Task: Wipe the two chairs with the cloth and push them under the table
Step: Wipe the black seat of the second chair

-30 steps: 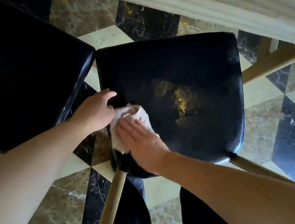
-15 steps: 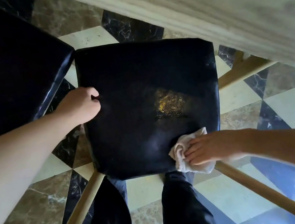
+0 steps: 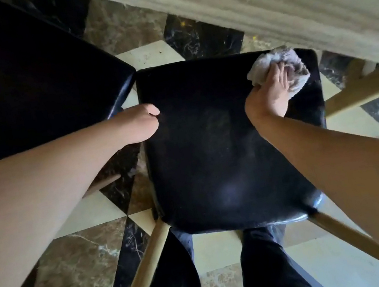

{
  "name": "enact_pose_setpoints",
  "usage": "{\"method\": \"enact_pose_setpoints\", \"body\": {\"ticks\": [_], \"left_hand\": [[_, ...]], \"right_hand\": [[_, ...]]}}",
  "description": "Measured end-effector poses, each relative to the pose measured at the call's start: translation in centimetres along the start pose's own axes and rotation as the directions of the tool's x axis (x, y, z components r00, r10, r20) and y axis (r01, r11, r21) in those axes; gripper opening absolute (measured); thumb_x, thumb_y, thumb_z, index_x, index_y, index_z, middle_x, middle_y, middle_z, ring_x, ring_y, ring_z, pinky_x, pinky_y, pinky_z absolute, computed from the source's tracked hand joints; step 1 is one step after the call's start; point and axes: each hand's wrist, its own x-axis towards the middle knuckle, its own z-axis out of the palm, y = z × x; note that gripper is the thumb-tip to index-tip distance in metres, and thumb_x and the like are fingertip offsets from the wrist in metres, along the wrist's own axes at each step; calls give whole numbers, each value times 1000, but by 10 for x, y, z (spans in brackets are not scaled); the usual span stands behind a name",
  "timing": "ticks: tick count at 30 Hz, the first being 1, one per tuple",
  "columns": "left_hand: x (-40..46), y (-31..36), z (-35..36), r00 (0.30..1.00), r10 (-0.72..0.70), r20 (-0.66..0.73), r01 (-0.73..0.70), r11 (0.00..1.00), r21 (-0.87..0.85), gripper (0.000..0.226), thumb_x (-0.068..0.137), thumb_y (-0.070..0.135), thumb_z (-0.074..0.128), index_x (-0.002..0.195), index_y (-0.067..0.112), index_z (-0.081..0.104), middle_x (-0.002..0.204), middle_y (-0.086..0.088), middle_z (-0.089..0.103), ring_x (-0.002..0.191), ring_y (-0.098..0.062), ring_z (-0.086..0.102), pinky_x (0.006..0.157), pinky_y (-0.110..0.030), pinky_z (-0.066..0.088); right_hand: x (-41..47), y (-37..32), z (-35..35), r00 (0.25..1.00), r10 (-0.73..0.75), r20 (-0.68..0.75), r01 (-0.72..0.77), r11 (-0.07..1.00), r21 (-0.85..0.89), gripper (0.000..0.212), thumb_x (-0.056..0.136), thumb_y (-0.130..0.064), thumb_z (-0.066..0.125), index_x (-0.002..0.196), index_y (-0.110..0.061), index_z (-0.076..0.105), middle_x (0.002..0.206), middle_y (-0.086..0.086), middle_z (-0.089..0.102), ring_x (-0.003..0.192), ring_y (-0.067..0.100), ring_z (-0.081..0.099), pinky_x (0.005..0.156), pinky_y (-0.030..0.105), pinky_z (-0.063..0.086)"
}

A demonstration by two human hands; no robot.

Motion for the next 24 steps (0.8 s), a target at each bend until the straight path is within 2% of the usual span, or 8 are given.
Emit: {"method": "enact_pose_setpoints", "body": {"ticks": [2,5,7,12,15,17,20,24], "left_hand": [[-1,0,-19,998,39,-51,-40,999,-24,59,88,10,34,142,29,49,149,-4,48,130,-22,49,105,-30,38],[-1,0,-37,985,48,-168,-70,990,-126,61,86,8,31,140,29,52,134,-2,57,79,-14,60,59,-22,43],[-2,-2,-39,972,60,-229,-100,981,-168,60,87,9,32,141,26,51,139,-2,55,84,-19,62,62,-23,42],[-10,-11,-26,938,94,-334,-134,986,-99,59,89,8,38,145,27,49,150,-6,47,119,-34,59,84,-31,44],[-11,-16,-10,957,175,-232,-171,985,38,68,89,0,36,149,31,42,163,2,27,141,-24,39,107,-32,39],[-9,-15,7,970,218,-106,-202,968,145,74,89,-1,36,152,36,34,165,11,16,151,-16,18,117,-36,29],[-8,-12,28,978,207,30,-208,953,219,75,90,2,36,155,37,26,166,12,13,153,-15,7,121,-40,20],[-8,-7,40,978,205,46,-210,935,288,68,93,6,38,155,31,28,167,7,9,153,-21,4,120,-44,20]], "right_hand": [[-5,-38,31,1000,-14,-14,14,1000,11,69,92,2,42,157,-11,21,168,6,13,155,20,4,125,38,3],[-28,-90,73,966,-223,129,227,974,-16,71,93,6,40,158,-14,21,168,2,14,154,16,5,125,33,2],[-59,-113,97,865,-424,268,459,885,-82,72,95,7,39,159,-15,17,168,3,12,154,16,4,126,33,3],[-159,-58,102,396,-678,619,862,507,4,77,90,2,48,159,-14,16,168,4,10,154,19,1,121,33,-11],[-183,16,67,67,-650,757,954,264,143,72,95,0,43,159,-16,14,169,3,7,155,20,0,124,36,-8],[-159,54,29,-57,-613,788,973,144,183,68,98,-1,45,159,-16,19,168,2,12,154,20,7,125,37,-2],[-103,85,-21,88,-684,724,990,141,13,70,90,7,49,155,-15,34,163,2,28,151,21,24,124,39,15],[-63,121,-77,711,-512,482,677,684,-271,75,76,19,56,146,-6,47,155,11,43,146,29,36,113,53,40]]}}
